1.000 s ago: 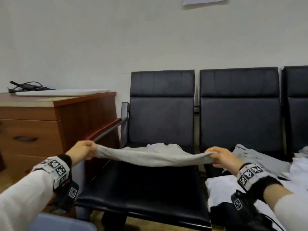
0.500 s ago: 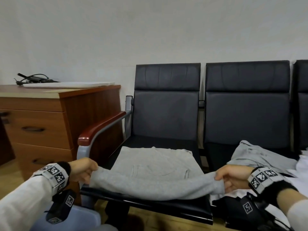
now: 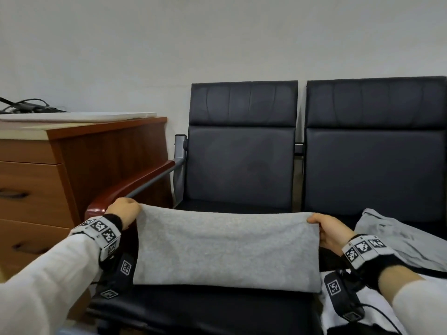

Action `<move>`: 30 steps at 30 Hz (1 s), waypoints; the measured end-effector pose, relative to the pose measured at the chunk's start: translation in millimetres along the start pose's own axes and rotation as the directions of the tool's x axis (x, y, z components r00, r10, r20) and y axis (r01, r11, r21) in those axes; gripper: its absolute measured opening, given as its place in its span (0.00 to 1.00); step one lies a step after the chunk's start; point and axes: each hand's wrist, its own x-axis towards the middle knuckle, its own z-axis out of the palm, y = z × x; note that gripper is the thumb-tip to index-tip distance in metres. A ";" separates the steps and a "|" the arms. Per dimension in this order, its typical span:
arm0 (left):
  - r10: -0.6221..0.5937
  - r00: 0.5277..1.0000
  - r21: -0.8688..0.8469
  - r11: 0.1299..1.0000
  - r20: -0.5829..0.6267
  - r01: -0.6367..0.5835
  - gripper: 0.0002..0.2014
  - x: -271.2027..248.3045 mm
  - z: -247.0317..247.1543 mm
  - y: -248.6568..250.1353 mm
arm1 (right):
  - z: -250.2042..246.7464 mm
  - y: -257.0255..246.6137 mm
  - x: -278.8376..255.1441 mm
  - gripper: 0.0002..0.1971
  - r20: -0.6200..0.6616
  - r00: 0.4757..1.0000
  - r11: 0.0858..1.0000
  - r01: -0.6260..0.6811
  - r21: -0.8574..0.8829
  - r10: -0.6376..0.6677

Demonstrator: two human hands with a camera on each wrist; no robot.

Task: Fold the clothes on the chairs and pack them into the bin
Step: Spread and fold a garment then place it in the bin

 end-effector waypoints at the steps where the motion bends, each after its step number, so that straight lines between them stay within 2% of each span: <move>1: -0.013 1.000 0.028 1.000 0.000 0.013 0.11 11.5 7.9 1.9 | 4.7 -1.5 11.7 0.14 -0.010 1.000 1.000 -0.012 -0.011 0.012; 4: -0.047 0.999 0.058 0.997 0.027 0.046 0.11 42.5 31.2 7.6 | 15.5 -2.5 47.6 0.14 -0.036 0.998 0.997 -0.052 -0.052 0.050; 7: -0.117 0.992 0.053 0.992 0.054 0.114 0.12 67.5 60.6 4.7 | 26.0 3.3 74.4 0.11 -0.042 0.997 0.995 -0.074 -0.065 0.072; 11: -0.200 0.964 0.231 0.960 0.175 0.157 0.15 76.0 96.6 -0.9 | 30.4 17.2 99.1 0.16 0.044 0.990 0.990 -0.135 -0.045 0.137; 13: -0.090 0.983 0.431 0.902 0.157 0.014 0.22 75.7 106.1 1.8 | 26.8 25.8 111.3 0.15 0.019 0.990 0.990 -0.140 0.031 0.139; 15: 0.051 0.979 0.482 0.865 0.199 -0.143 0.23 66.3 117.9 12.7 | 26.3 34.4 122.4 0.15 -0.014 0.993 0.993 -0.115 0.017 0.116; 18: 0.138 0.912 0.474 0.819 0.385 -0.324 0.24 43.6 139.4 35.4 | 33.5 44.2 129.3 0.11 -0.056 0.995 0.990 -0.093 -0.103 0.087; 20: 0.060 0.856 0.504 0.786 0.513 -0.358 0.30 31.1 148.7 44.8 | 35.9 45.6 132.2 0.08 -0.104 0.993 0.977 -0.071 -0.203 0.050; 22: -0.009 0.809 0.559 0.727 0.588 -0.398 0.36 22.5 154.2 47.0 | 37.3 44.0 135.1 0.11 -0.125 0.992 0.929 -0.042 -0.368 -0.005; 24: -0.051 0.809 0.640 0.640 0.586 -0.424 0.41 16.0 159.8 45.7 | 41.2 39.4 134.1 0.10 -0.081 0.994 0.888 0.028 -0.458 -0.073; 27: -0.085 0.822 0.682 0.610 0.563 -0.404 0.45 17.8 169.9 36.7 | 50.2 32.9 130.2 0.11 -0.006 0.987 0.803 0.129 -0.582 -0.162; 28: -0.088 0.826 0.683 0.614 0.557 -0.395 0.46 18.5 171.6 34.9 | 52.8 29.4 128.8 0.10 0.021 0.983 0.796 0.158 -0.584 -0.180; 30: -0.096 0.833 0.694 0.610 0.546 -0.384 0.49 19.6 171.6 32.0 | 57.5 20.9 123.0 0.08 0.068 0.975 0.859 0.220 -0.461 -0.213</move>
